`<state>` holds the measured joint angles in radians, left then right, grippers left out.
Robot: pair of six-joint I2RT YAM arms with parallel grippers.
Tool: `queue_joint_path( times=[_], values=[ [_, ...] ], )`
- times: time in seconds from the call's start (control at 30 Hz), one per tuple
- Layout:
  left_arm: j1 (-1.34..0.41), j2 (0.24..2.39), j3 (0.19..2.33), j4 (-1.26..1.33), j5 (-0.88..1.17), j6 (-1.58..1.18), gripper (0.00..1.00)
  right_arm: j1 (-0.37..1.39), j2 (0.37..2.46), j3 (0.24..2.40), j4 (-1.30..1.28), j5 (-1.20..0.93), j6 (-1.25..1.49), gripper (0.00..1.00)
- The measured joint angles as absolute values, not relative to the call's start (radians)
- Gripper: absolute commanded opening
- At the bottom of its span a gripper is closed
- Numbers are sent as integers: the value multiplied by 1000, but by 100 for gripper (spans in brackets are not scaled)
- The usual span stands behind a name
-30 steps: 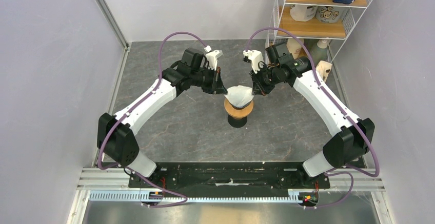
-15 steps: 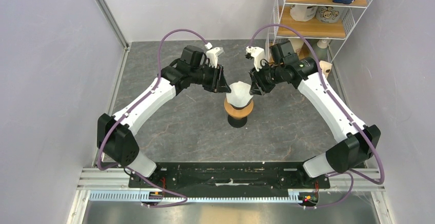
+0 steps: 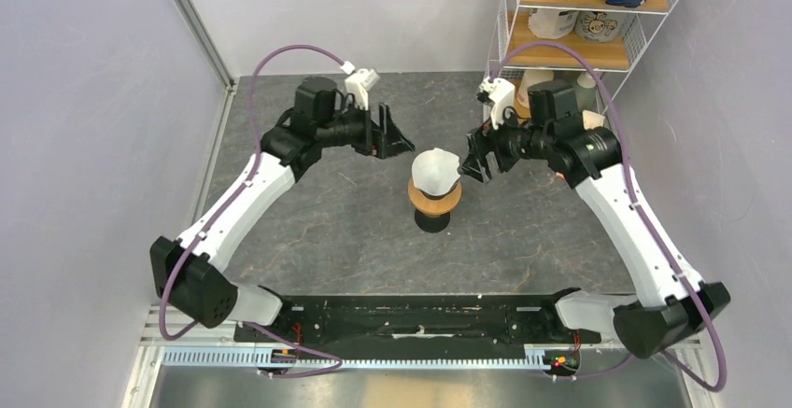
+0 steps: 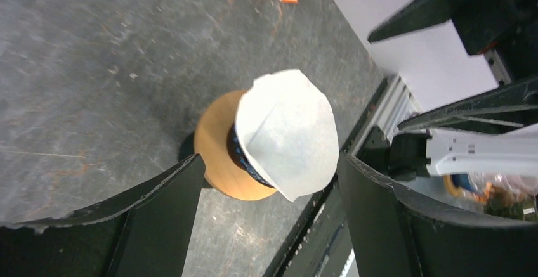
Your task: Place the coffee filter in the dripper
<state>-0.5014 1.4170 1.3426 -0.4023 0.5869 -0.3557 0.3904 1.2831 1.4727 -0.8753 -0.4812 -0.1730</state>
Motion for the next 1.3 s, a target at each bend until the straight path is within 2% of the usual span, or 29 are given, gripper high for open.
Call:
queue_joint_path(
  times=[0.33, 0.57, 1.0, 1.3],
  values=[
    [-289, 1314, 1273, -342, 577, -429, 86, 358, 1000, 1095, -748, -493, -146, 91],
    [-223, 1313, 1246, -341, 567, -472, 86, 358, 856, 799, -570, -504, -162, 89],
    [-174, 1287, 1181, -344, 551, -474, 86, 358, 961, 634, -296, -592, -289, 86],
    [-158, 1287, 1180, -341, 554, -480, 86, 358, 1100, 623, -166, -647, -429, 83]
  ],
)
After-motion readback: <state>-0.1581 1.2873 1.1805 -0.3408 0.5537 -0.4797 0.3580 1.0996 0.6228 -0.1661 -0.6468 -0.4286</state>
